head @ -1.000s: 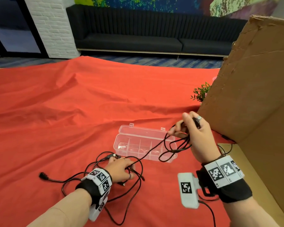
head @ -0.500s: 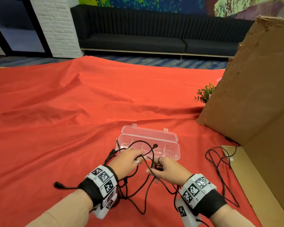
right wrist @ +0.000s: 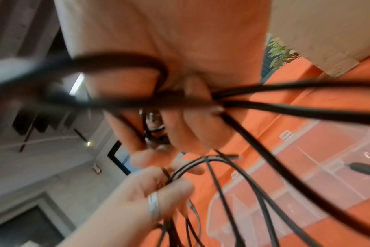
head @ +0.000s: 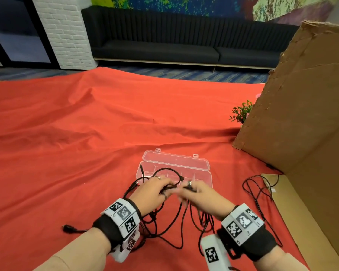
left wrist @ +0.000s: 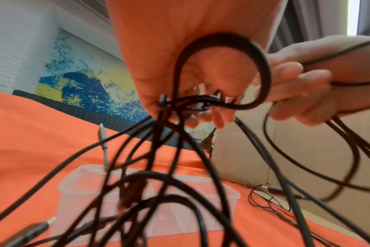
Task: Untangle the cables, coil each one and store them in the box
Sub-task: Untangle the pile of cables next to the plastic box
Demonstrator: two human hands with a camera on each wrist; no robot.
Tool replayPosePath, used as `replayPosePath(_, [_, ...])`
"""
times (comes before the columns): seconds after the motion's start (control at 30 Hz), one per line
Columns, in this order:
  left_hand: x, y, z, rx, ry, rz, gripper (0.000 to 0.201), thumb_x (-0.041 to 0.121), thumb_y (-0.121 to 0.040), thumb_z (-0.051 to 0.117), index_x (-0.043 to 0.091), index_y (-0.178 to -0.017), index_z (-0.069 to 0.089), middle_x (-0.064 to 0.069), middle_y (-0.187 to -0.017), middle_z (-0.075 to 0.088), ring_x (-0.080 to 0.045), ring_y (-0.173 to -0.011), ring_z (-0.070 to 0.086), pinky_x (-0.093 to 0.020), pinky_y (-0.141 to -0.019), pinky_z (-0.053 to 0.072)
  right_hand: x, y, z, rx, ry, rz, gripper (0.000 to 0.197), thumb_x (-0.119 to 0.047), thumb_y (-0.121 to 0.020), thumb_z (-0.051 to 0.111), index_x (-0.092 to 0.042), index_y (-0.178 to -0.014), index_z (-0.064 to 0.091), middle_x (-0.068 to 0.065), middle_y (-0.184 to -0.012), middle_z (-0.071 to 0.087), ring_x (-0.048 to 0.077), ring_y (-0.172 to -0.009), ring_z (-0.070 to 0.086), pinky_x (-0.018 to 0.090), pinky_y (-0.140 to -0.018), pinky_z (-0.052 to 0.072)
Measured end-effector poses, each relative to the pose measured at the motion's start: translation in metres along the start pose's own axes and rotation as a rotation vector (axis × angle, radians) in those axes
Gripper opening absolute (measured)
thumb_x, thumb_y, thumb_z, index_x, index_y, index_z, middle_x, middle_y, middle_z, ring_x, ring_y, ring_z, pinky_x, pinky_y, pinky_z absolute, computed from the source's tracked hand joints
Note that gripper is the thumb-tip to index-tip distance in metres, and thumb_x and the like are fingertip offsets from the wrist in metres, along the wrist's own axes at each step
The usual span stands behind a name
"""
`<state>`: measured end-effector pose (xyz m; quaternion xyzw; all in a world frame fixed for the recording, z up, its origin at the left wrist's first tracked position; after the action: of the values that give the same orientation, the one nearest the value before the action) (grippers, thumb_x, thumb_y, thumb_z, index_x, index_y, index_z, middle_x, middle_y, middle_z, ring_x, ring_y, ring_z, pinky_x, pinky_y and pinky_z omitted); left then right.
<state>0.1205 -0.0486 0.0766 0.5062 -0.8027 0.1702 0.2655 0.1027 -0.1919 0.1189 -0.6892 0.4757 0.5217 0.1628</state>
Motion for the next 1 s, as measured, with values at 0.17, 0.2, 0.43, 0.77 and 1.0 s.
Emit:
replayPosePath(0.17, [-0.007,0.016,-0.006,0.067,0.043,-0.006,0.056,0.026,-0.085,0.060,0.024,-0.133,0.031,0.007,-0.132,0.048,-0.010,-0.123,0.047,-0.021,-0.099,0.037,-0.020,0.011,-0.033,0.313,-0.088,-0.115,0.028,-0.018,-0.095,0.050,0.003,-0.080,0.061,-0.014,-0.083,0.061,-0.009,-0.052,0.050,0.005,-0.049,0.036])
replayPosePath(0.2, [-0.005,0.018,-0.008,0.089,0.027,0.005,0.057,0.029,-0.086,0.060,0.023,-0.133,0.029,0.007,-0.130,0.048,-0.011,-0.122,0.047,-0.020,-0.097,0.037,-0.025,0.012,-0.033,0.321,-0.133,-0.134,0.027,-0.016,-0.096,0.049,0.004,-0.084,0.063,-0.018,-0.087,0.065,-0.011,-0.054,0.052,0.006,-0.048,0.036])
replayPosePath(0.43, [0.000,0.027,-0.018,0.439,0.059,0.169,0.048,0.027,-0.079,0.063,0.026,-0.117,0.034,0.007,-0.124,0.036,-0.014,-0.102,0.055,-0.027,-0.080,0.055,-0.038,0.013,-0.034,0.415,-0.475,-0.115,0.027,-0.017,-0.099,0.040,-0.009,-0.075,0.049,0.009,-0.100,0.073,0.014,-0.092,0.070,0.014,-0.036,0.019])
replayPosePath(0.77, [-0.013,0.016,-0.024,0.314,0.578,-0.114,0.063,-0.002,-0.067,0.069,0.040,-0.106,0.042,0.012,-0.105,0.051,0.001,-0.070,0.044,-0.015,-0.076,0.040,-0.023,0.016,-0.051,0.593,-0.572,-0.035,0.028,-0.017,-0.100,0.037,-0.011,-0.074,0.046,0.009,-0.091,0.072,0.015,-0.073,0.072,0.013,-0.034,0.018])
replayPosePath(1.0, [-0.022,0.012,-0.003,0.128,1.392,-0.510,0.031,0.018,-0.096,0.045,0.004,-0.121,0.055,-0.017,-0.112,0.066,-0.013,-0.069,0.064,-0.024,-0.057,0.051,-0.014,0.016,-0.042,0.563,-0.722,0.010,0.031,-0.020,-0.100,0.039,-0.014,-0.069,0.039,0.007,-0.087,0.072,0.024,-0.071,0.072,0.013,-0.036,0.012])
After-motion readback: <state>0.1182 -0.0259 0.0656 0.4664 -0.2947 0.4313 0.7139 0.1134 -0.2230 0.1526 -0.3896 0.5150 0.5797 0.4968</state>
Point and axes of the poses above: each hand's wrist, its own y-axis away from the middle knuckle, its own z-axis out of the palm, x = y × z, the point moved 4 cm from there along -y, towards the middle knuckle
